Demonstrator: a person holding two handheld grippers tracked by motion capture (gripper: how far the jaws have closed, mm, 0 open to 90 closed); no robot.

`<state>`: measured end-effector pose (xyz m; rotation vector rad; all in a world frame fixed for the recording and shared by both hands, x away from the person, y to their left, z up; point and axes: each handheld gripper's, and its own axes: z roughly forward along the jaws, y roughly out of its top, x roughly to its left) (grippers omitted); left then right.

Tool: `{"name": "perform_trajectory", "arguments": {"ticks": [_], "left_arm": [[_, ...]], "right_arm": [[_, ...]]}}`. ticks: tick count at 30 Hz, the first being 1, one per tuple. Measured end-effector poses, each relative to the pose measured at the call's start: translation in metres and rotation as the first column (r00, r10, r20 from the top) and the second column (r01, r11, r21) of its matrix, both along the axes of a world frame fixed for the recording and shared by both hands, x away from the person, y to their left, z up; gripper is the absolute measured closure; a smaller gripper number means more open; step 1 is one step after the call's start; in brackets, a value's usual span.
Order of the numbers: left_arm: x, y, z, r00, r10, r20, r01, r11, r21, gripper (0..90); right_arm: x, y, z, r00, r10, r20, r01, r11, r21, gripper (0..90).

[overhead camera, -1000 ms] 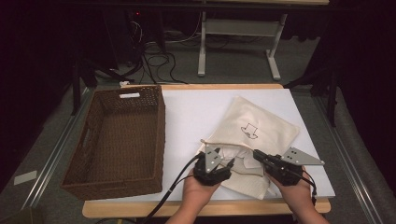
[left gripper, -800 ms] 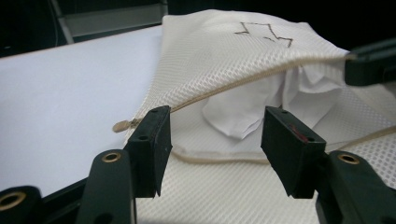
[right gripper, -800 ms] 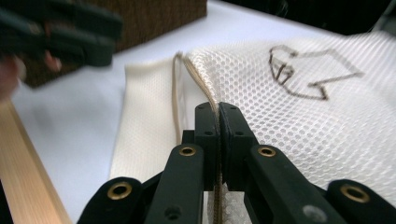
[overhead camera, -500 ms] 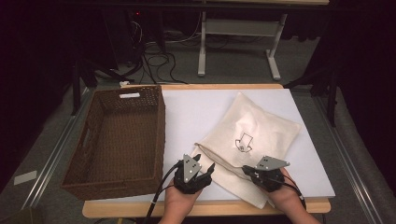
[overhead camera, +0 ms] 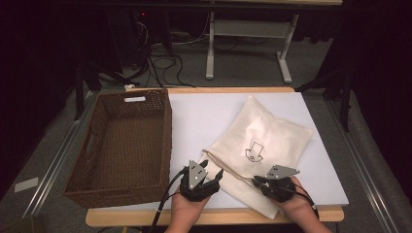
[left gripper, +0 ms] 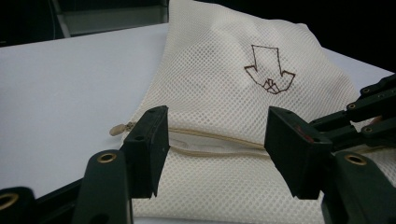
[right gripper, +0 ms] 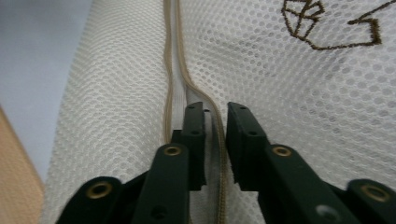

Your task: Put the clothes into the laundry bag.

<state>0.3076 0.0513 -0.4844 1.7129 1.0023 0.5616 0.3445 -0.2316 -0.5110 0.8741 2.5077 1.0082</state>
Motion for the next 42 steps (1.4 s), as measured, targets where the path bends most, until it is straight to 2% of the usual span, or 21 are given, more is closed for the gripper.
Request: {"name": "perform_trajectory", "arguments": {"ticks": [1, 4, 5, 8, 12, 16, 19, 22, 25, 26, 28, 30, 31, 32, 36, 38, 42], "left_arm": [[0.0, -0.001, 0.0, 1.0, -0.001, 0.004, 0.001, 1.0, -0.006, 39.8], [-0.002, -0.004, 0.002, 0.9996, 0.0, 0.027, -0.001, 0.9999, 0.016, 37.9], [-0.002, -0.004, 0.002, 0.9995, -0.001, 0.03, 0.001, 0.9999, 0.014, 37.6], [-0.001, -0.005, 0.003, 0.9995, -0.003, 0.032, 0.003, 0.9999, 0.015, 37.6], [0.002, -0.009, 0.004, 0.9994, -0.009, 0.034, 0.009, 0.9999, 0.012, 37.6], [0.005, -0.013, 0.007, 0.9983, -0.021, 0.054, 0.02, 0.9995, 0.023, 37.5], [0.009, -0.014, 0.008, 0.9979, -0.028, 0.058, 0.027, 0.9992, 0.031, 37.4], [0.012, -0.012, 0.009, 0.9988, -0.019, 0.046, 0.018, 0.9996, 0.023, 37.4], [0.015, -0.01, 0.01, 0.9995, -0.006, 0.032, 0.006, 1.0, 0.0, 37.5], [0.015, -0.01, 0.011, 0.9995, -0.002, 0.032, 0.002, 1.0, -0.008, 37.5], [0.016, -0.009, 0.012, 0.9992, -0.003, 0.039, 0.003, 1.0, -0.008, 37.6], [0.017, -0.01, 0.013, 0.999, -0.006, 0.044, 0.006, 1.0, -0.007, 37.5], [0.017, -0.01, 0.013, 0.9989, -0.007, 0.047, 0.008, 1.0, -0.005, 37.6], [0.018, -0.011, 0.013, 0.9988, -0.008, 0.048, 0.008, 1.0, -0.004, 37.6], [0.02, -0.013, 0.013, 0.9989, -0.012, 0.046, 0.012, 0.9999, -0.003, 37.7], [0.021, -0.013, 0.013, 0.9987, -0.015, 0.049, 0.015, 0.9999, -0.002, 37.7], [0.019, -0.013, 0.014, 0.9986, -0.015, 0.051, 0.015, 0.9999, -0.005, 37.8]], "right_arm": [[0.0, 0.0, 0.001, 1.0, 0.007, 0.001, -0.007, 1.0, 0.013, 75.4], [-0.004, -0.003, 0.011, 0.9999, 0.004, 0.015, -0.005, 0.996, 0.086, 68.5], [-0.007, -0.005, 0.018, 0.9998, 0.0, 0.021, -0.002, 0.992, 0.125, 66.2], [-0.013, -0.012, 0.032, 0.9973, -0.028, 0.068, 0.015, 0.982, 0.186, 62.9], [-0.016, -0.025, 0.037, 0.9918, -0.079, 0.101, 0.058, 0.979, 0.197, 62.4], [-0.016, -0.044, 0.04, 0.9826, -0.156, 0.101, 0.131, 0.967, 0.217, 61.0], [-0.018, -0.061, 0.041, 0.9694, -0.224, 0.1, 0.196, 0.953, 0.232, 57.5], [-0.02, -0.08, 0.042, 0.9497, -0.295, 0.106, 0.262, 0.933, 0.245, 51.6], [-0.023, -0.095, 0.043, 0.9299, -0.356, 0.092, 0.321, 0.908, 0.268, 47.1], [-0.024, -0.1, 0.043, 0.9202, -0.381, 0.089, 0.346, 0.899, 0.269, 45.4], [-0.027, -0.104, 0.04, 0.9079, -0.411, 0.082, 0.378, 0.887, 0.264, 41.6], [-0.026, -0.107, 0.035, 0.9012, -0.427, 0.074, 0.398, 0.883, 0.247, 39.7], [-0.026, -0.107, 0.032, 0.9001, -0.432, 0.057, 0.407, 0.88, 0.243, 38.5], [-0.024, -0.106, 0.029, 0.9022, -0.429, 0.044, 0.408, 0.881, 0.238, 37.6], [-0.019, -0.101, 0.017, 0.9009, -0.434, -0.005, 0.425, 0.881, 0.209, 35.6], [-0.017, -0.097, 0.012, 0.8967, -0.441, -0.035, 0.44, 0.878, 0.19, 34.6], [-0.014, -0.089, 0.005, 0.9018, -0.43, -0.042, 0.431, 0.89, 0.148, 34.2]]}}
